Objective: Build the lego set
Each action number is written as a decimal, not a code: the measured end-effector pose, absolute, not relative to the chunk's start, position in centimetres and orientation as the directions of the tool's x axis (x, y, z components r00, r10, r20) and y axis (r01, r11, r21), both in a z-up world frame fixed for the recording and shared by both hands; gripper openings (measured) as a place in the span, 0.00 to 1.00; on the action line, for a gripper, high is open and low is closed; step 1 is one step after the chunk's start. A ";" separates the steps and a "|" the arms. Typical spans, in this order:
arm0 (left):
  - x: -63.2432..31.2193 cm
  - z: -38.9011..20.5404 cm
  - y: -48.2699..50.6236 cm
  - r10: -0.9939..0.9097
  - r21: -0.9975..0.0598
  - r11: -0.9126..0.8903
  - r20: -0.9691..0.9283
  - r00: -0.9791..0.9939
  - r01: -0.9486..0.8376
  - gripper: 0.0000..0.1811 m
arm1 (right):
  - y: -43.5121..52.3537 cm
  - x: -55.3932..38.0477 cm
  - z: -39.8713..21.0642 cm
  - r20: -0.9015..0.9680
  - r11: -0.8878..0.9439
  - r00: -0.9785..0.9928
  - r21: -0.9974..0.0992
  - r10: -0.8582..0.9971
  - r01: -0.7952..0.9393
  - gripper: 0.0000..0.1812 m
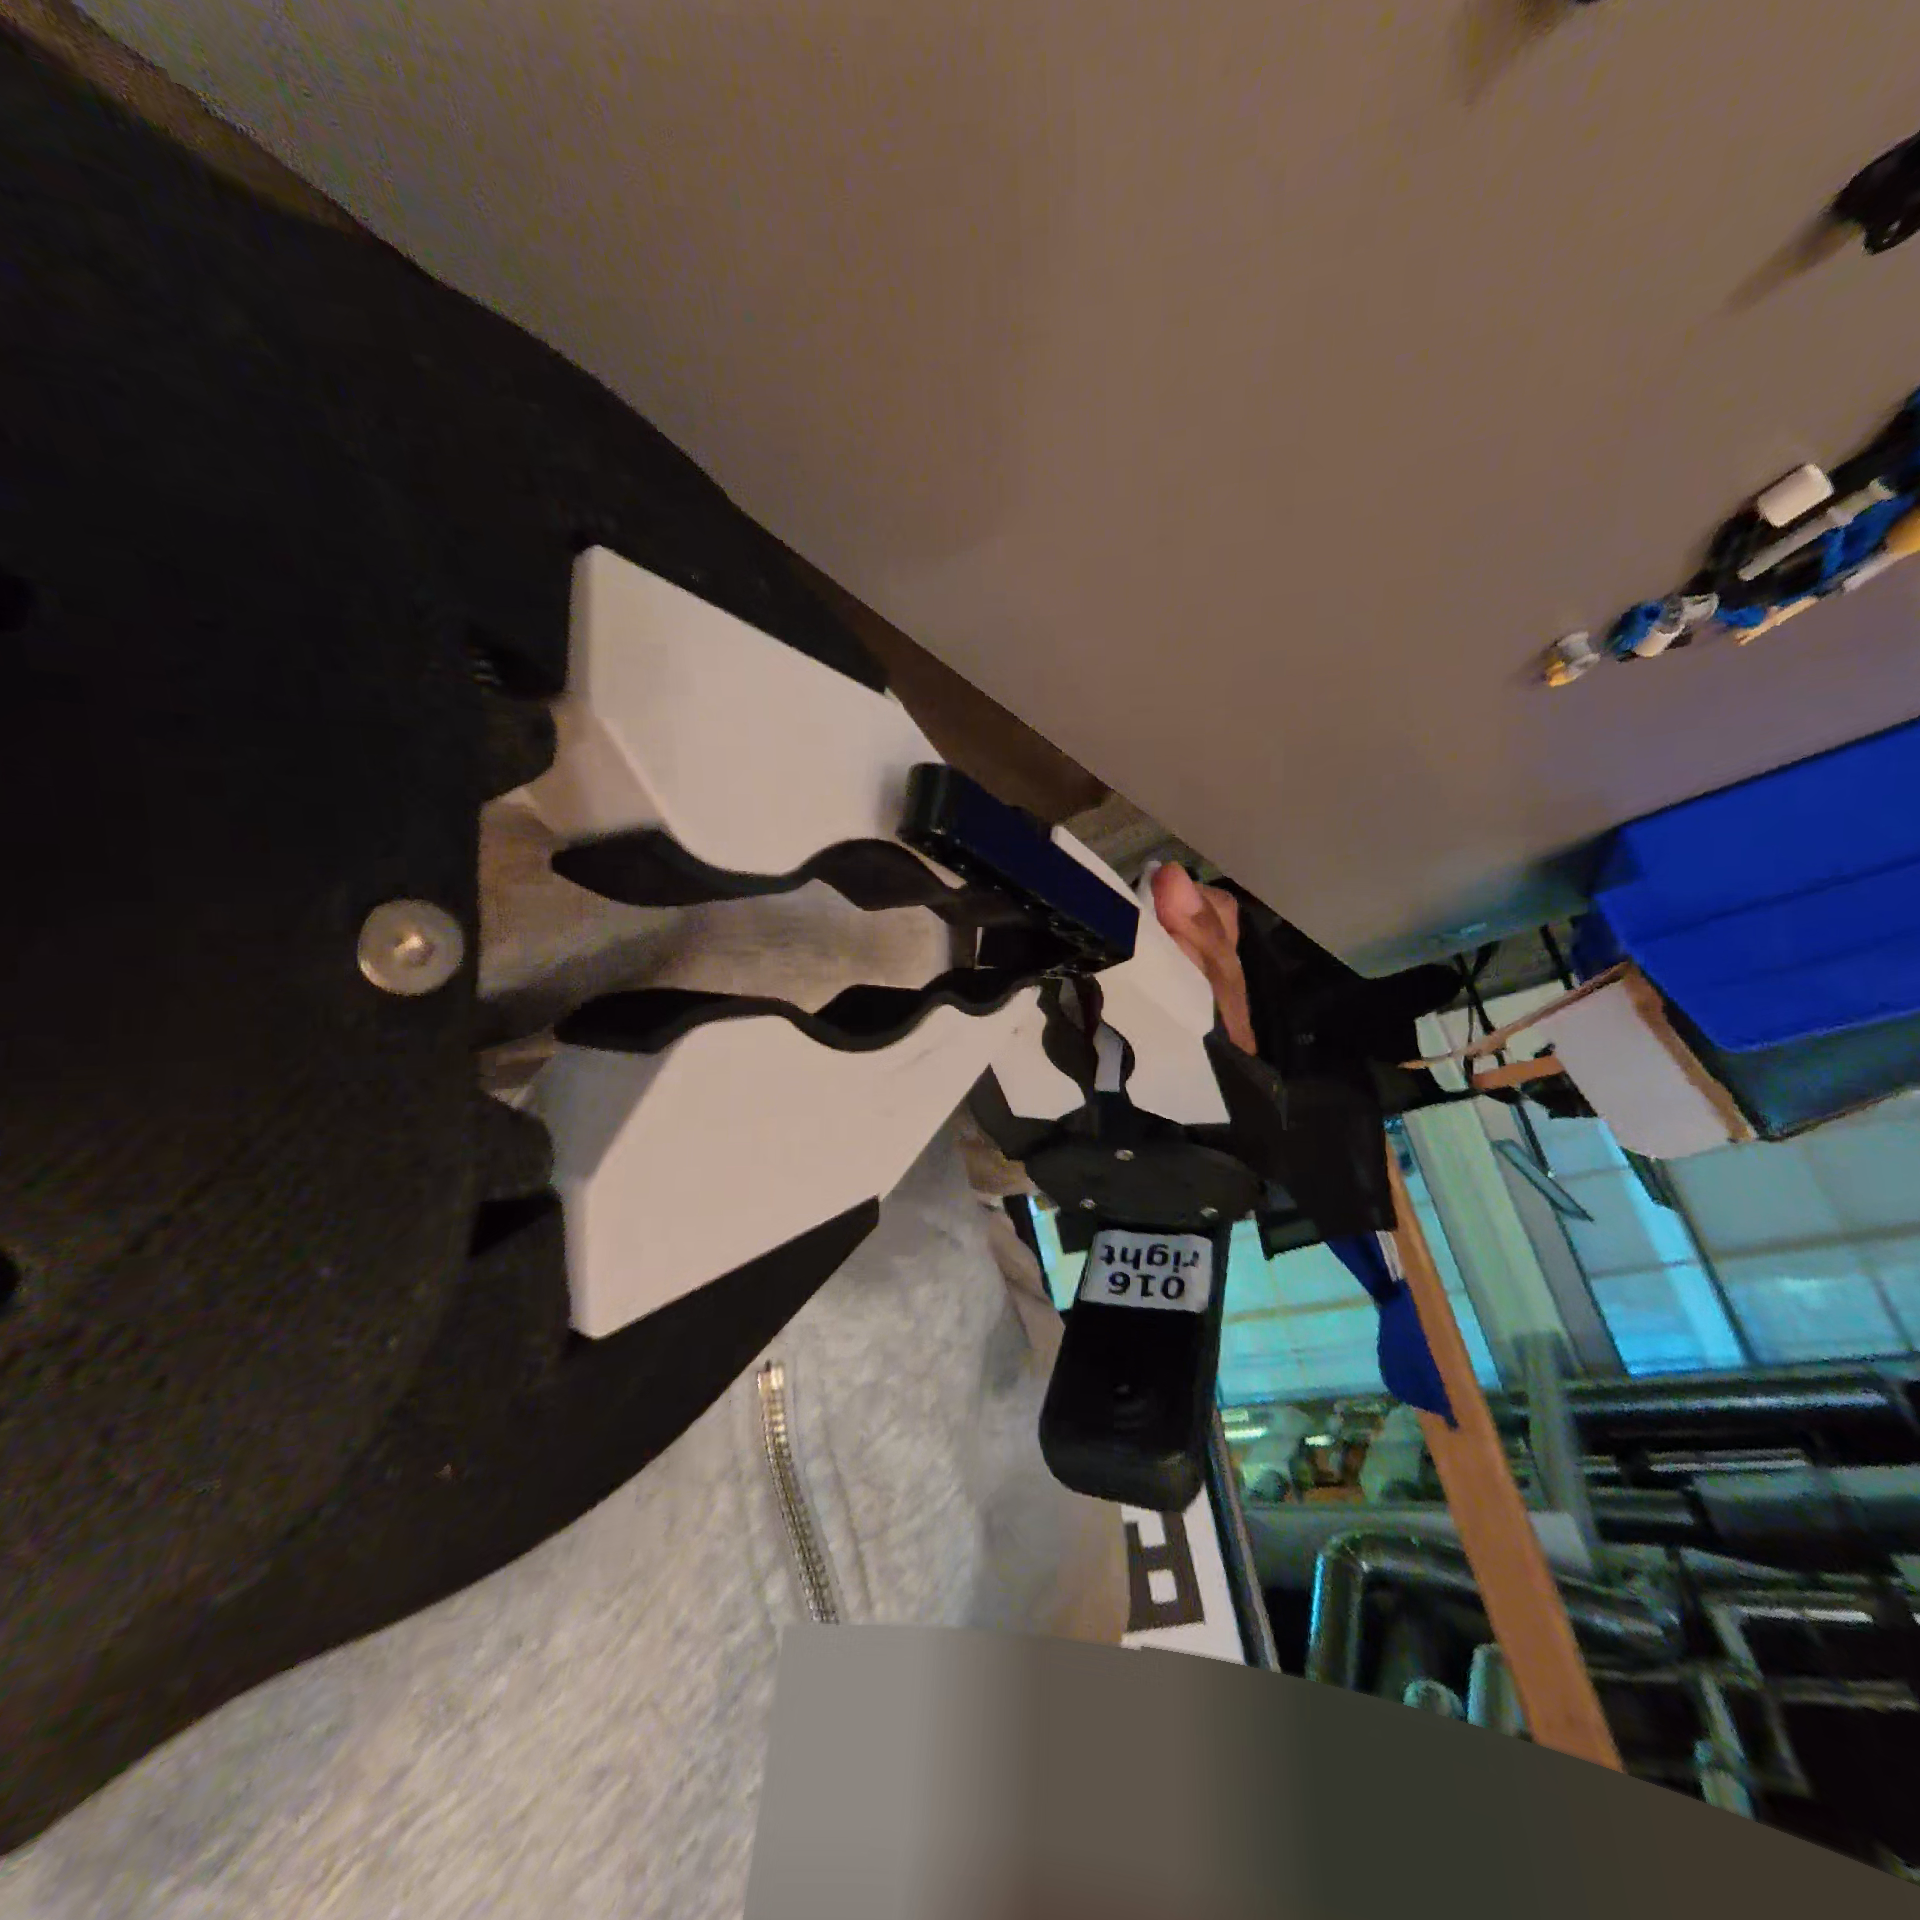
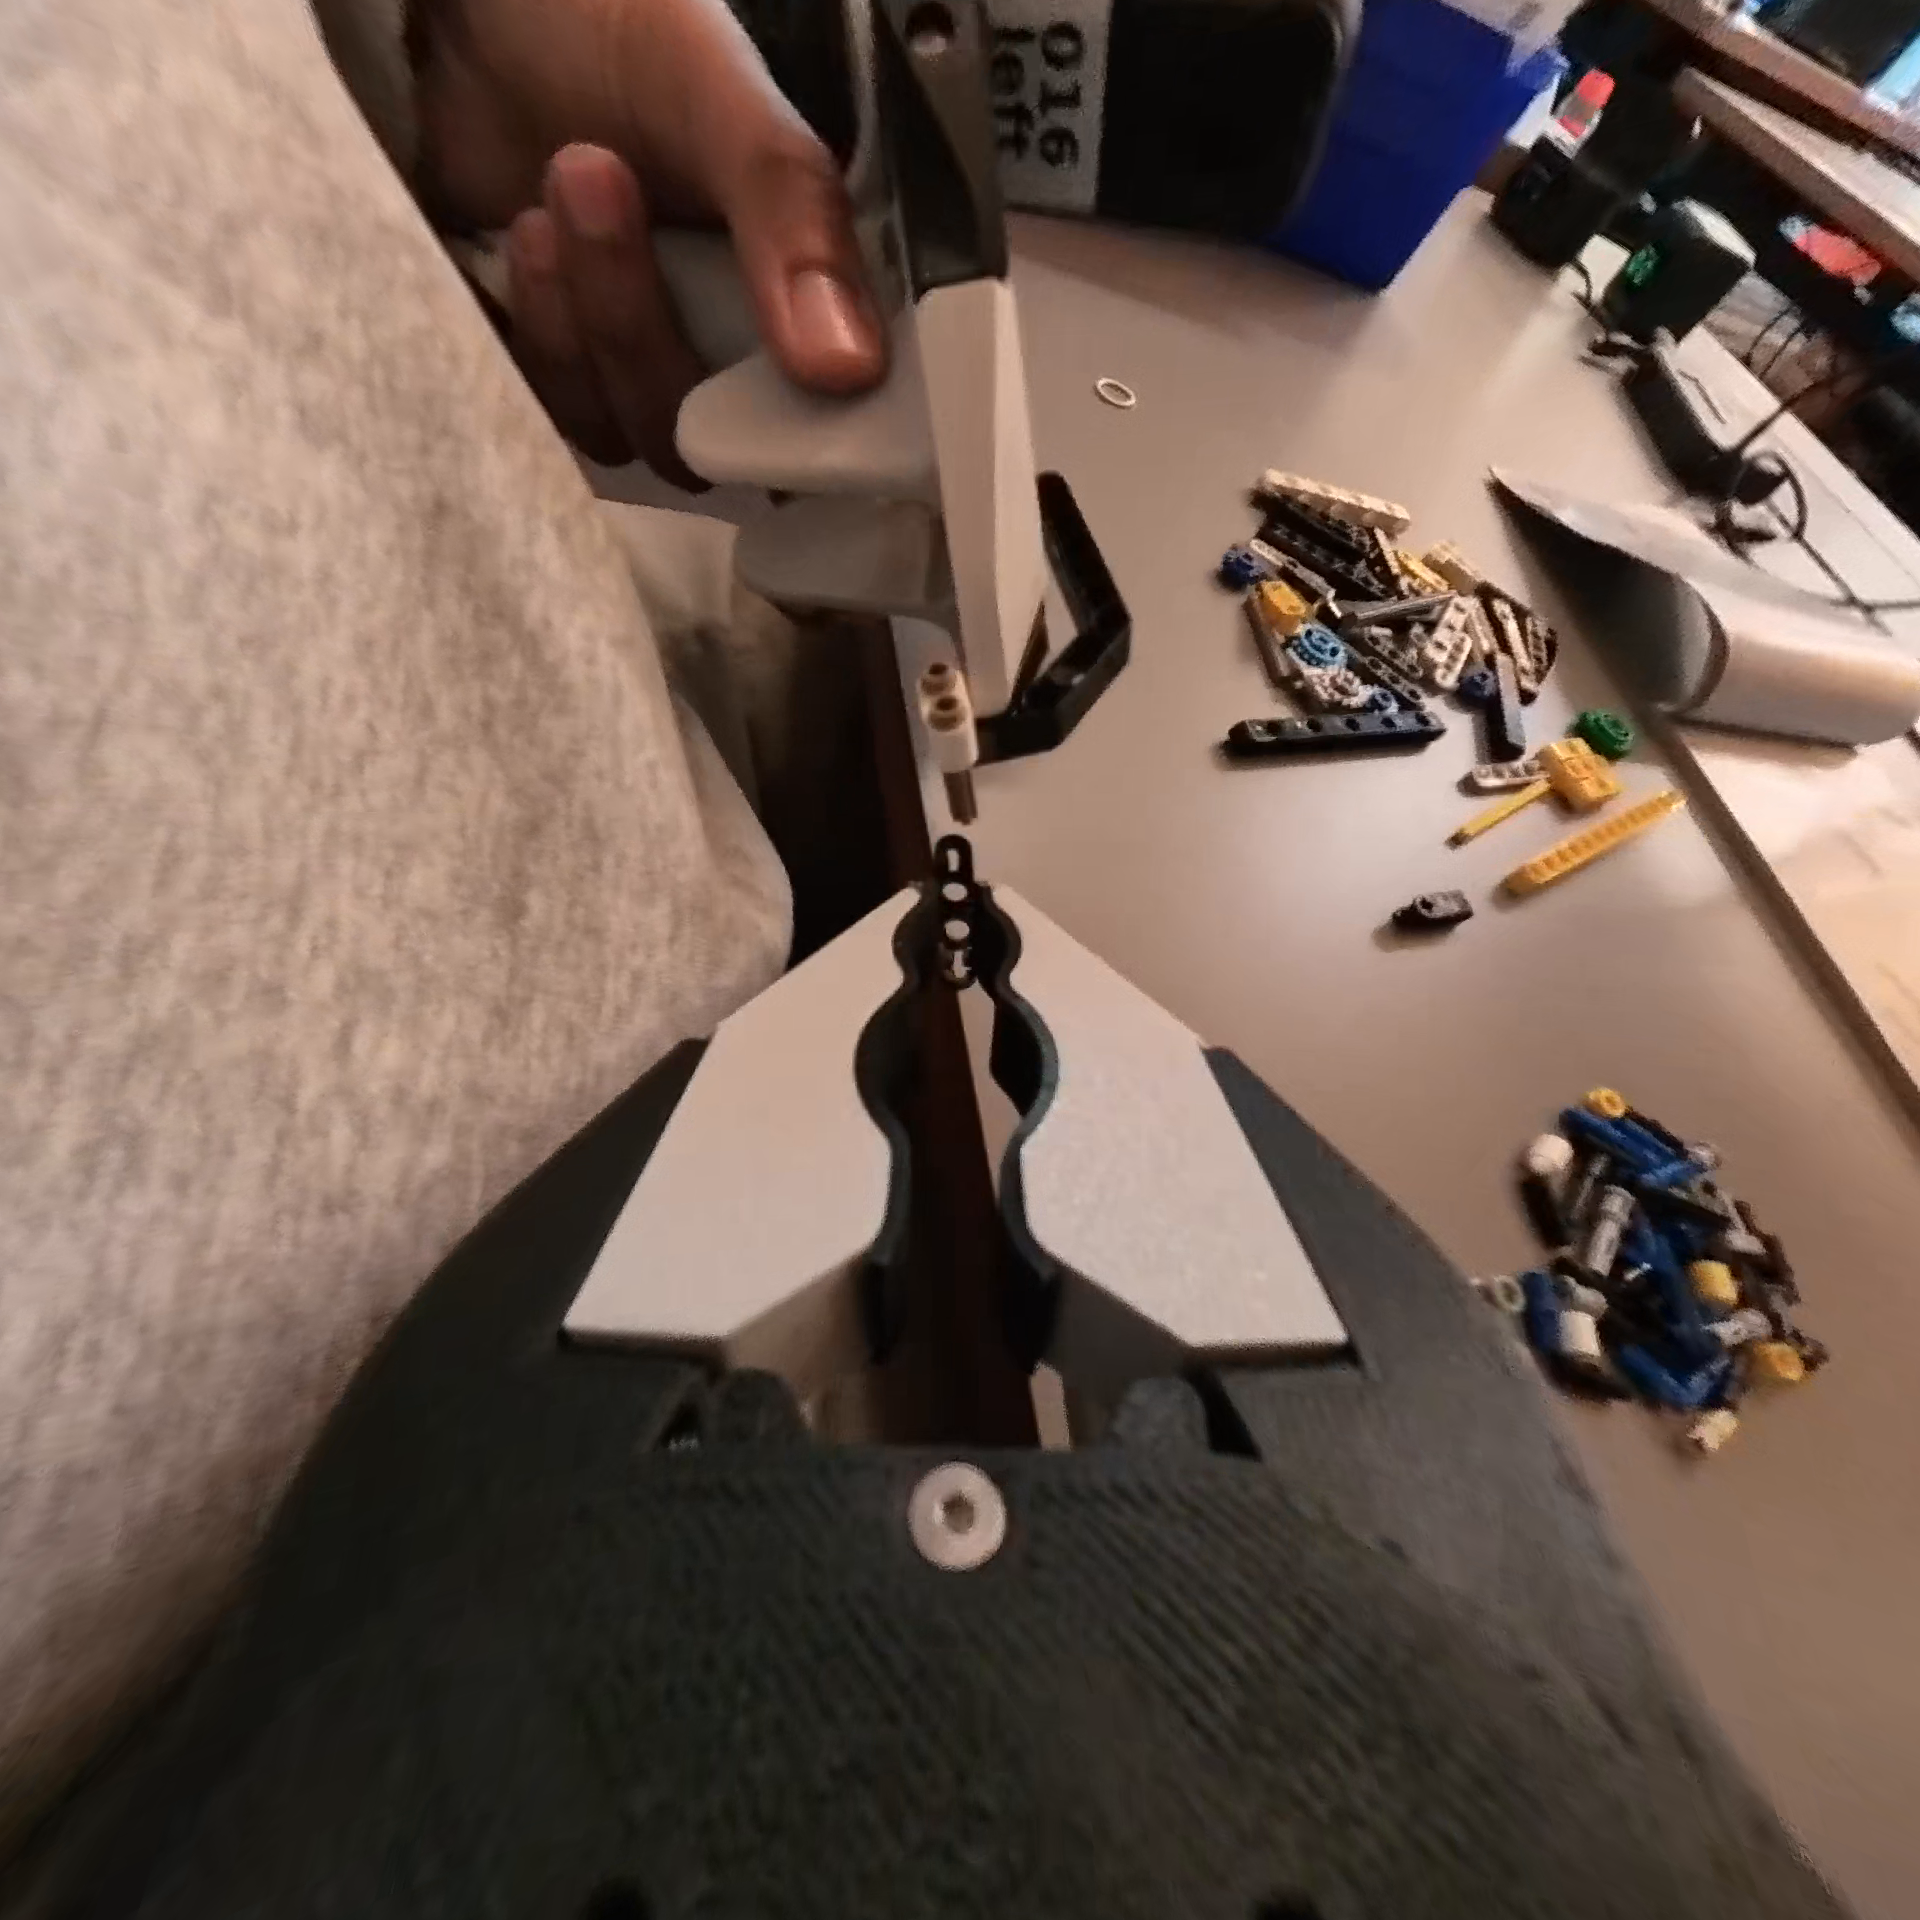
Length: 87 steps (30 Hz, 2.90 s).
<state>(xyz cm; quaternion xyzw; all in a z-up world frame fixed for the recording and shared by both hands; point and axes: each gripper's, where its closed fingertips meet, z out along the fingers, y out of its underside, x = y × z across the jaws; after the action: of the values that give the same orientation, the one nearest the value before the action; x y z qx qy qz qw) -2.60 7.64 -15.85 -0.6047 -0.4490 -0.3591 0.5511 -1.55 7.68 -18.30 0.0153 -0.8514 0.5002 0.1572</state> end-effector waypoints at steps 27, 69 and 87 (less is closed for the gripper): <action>-1.2 -18.2 5.7 0.143 -0.229 0.185 0.968 0.205 0.956 0.03 | 6.3 -0.5 -19.1 0.158 0.358 -0.964 -0.931 0.215 -0.073 0.02; -7.4 -15.5 7.7 0.212 -0.838 -0.229 0.454 0.865 0.496 0.03 | 11.3 -10.8 -18.6 0.597 0.666 -0.786 -0.654 0.162 -0.359 0.22; -6.2 -12.7 8.9 0.135 -0.869 -0.013 0.489 0.862 0.495 0.03 | 7.5 -6.0 -14.8 -0.192 0.251 -0.952 -0.935 0.240 0.252 0.17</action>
<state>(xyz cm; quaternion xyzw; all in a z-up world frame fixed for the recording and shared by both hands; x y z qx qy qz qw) -6.23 8.92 -12.66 -0.6986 -0.2251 -0.1353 0.6656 -6.04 7.48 -14.81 -0.1553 -0.7908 0.5920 -0.0052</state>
